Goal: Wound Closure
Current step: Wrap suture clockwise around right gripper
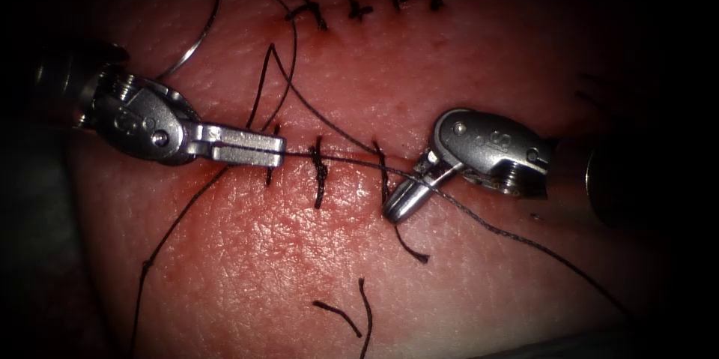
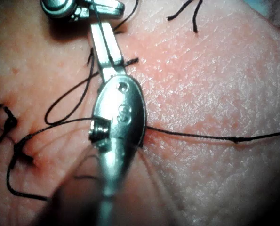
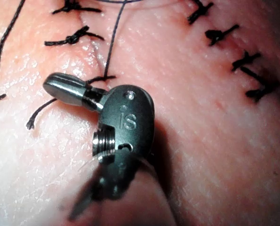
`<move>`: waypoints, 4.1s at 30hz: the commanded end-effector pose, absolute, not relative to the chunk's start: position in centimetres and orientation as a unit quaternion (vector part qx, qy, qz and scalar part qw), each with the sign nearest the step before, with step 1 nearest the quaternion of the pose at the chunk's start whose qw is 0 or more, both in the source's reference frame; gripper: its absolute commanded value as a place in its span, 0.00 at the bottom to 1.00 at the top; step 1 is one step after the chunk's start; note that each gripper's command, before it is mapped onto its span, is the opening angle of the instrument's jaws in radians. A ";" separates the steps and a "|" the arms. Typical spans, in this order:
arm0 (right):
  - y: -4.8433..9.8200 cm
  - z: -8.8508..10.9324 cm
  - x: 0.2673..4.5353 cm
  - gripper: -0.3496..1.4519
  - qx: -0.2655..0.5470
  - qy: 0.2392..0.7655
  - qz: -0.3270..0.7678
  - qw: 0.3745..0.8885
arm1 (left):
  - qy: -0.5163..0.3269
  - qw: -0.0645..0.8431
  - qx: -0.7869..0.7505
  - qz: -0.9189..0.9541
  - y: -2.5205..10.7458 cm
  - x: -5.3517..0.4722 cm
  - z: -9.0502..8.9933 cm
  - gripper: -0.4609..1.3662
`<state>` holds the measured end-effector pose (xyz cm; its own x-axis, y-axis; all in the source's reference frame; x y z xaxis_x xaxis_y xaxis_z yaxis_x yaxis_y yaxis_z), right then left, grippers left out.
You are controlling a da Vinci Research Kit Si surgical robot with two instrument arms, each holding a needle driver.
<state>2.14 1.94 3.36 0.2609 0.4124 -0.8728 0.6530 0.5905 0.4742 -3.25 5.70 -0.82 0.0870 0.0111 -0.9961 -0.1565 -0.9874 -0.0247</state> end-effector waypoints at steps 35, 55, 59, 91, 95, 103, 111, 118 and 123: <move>2.3 3.4 2.70 0.00 0.382 0.596 0.108 0.697 | 0.036 0.033 -0.750 0.660 5.6 -3.96 -0.8 0.06; 2.6 3.4 2.89 0.00 0.368 0.661 0.194 0.624 | 0.021 0.030 -0.744 0.667 5.4 -4.21 -0.6 0.06; 2.7 3.3 2.88 0.00 0.367 0.676 0.210 0.604 | 0.020 0.030 -0.745 0.667 5.4 -4.21 -0.6 0.06; 2.5 2.9 2.22 0.00 0.337 0.710 0.298 0.542 | -0.019 0.041 -0.784 0.619 5.6 -4.13 -0.3 0.06; 2.5 2.9 2.14 0.00 0.325 0.717 0.272 0.553 | -0.026 0.044 -0.792 0.608 5.6 -4.12 -0.4 0.06; 2.5 2.9 2.07 0.55 0.341 0.716 0.192 0.578 | -0.048 0.044 -0.817 0.574 5.8 -4.09 -0.5 0.06; 2.5 2.9 2.07 0.76 0.328 0.724 0.177 0.581 | -0.055 0.047 -0.816 0.574 5.8 -4.02 -0.5 0.06; 2.5 2.9 2.03 0.60 0.335 0.723 0.120 0.592 | -0.059 0.058 -0.814 0.574 5.8 -3.94 -0.5 0.06; 2.4 2.9 2.01 0.50 0.343 0.721 0.078 0.597 | -0.074 0.079 -0.816 0.568 5.9 -3.89 -0.4 0.06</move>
